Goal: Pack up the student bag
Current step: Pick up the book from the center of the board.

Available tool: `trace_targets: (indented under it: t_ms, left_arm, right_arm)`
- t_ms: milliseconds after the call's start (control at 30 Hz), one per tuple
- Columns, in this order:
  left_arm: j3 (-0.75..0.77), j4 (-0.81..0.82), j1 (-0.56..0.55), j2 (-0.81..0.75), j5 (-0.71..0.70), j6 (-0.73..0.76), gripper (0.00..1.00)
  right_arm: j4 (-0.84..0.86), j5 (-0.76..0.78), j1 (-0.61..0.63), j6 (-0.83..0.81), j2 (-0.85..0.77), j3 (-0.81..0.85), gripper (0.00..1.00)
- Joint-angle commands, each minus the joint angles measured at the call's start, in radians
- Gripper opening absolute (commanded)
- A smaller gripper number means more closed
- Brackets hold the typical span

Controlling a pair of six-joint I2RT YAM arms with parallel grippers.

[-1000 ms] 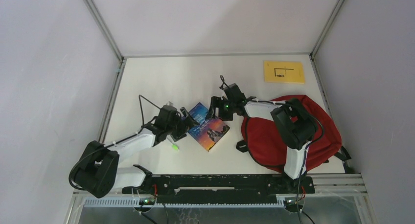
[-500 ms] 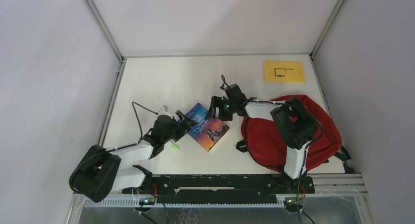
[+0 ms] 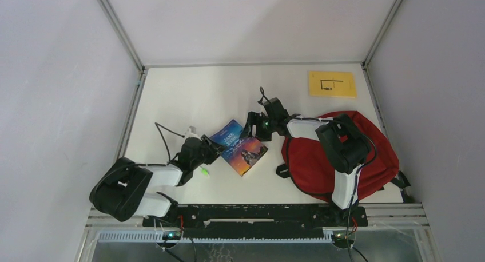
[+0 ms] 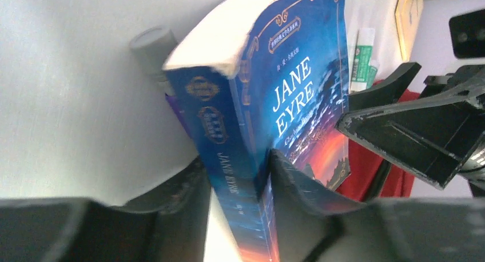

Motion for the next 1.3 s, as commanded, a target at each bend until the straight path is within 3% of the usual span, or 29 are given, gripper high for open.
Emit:
trace_targets:
  t_ms: [0, 200, 333, 533, 567, 600, 800, 1033, 1267]
  left_arm:
    - [0.029, 0.04, -0.01, 0.008, 0.034, -0.017, 0.39]
    - [0.088, -0.1, -0.01, -0.066, 0.046, 0.037, 0.01]
    - [0.144, -0.196, -0.01, -0.19, 0.076, 0.119, 0.0]
    - [0.352, -0.43, -0.01, -0.322, 0.22, 0.432, 0.0]
    - [0.391, -0.465, -0.01, -0.345, 0.252, 0.481, 0.0]
    - [0.436, -0.508, -0.01, -0.359, 0.292, 0.538, 0.0]
    - [0.784, -0.968, -0.008, -0.319, 0.554, 0.859, 0.0]
    - [0.899, -1.108, -0.01, -0.284, 0.976, 1.021, 0.0]
    - [0.966, -1.353, -0.057, -0.265, 0.973, 1.199, 0.0]
  right_arm:
    - [-0.023, 0.004, 0.014, -0.003, 0.053, -0.023, 0.82]
    - [-0.04, -0.003, 0.016, -0.012, 0.032, -0.027, 0.82]
    - [-0.098, 0.005, 0.008, -0.049, -0.057, -0.027, 0.84]
    - [-0.242, 0.158, -0.059, -0.072, -0.35, -0.028, 0.88]
    - [-0.262, 0.157, -0.076, -0.082, -0.404, -0.027, 0.98]
    - [-0.278, 0.155, -0.093, -0.094, -0.455, -0.027, 0.99]
    - [-0.342, 0.123, -0.123, -0.172, -0.715, -0.027, 1.0]
    - [-0.365, -0.006, -0.01, -0.351, -0.861, -0.027, 1.0]
    - [-0.346, -0.129, 0.115, -0.434, -0.86, -0.026, 1.0]
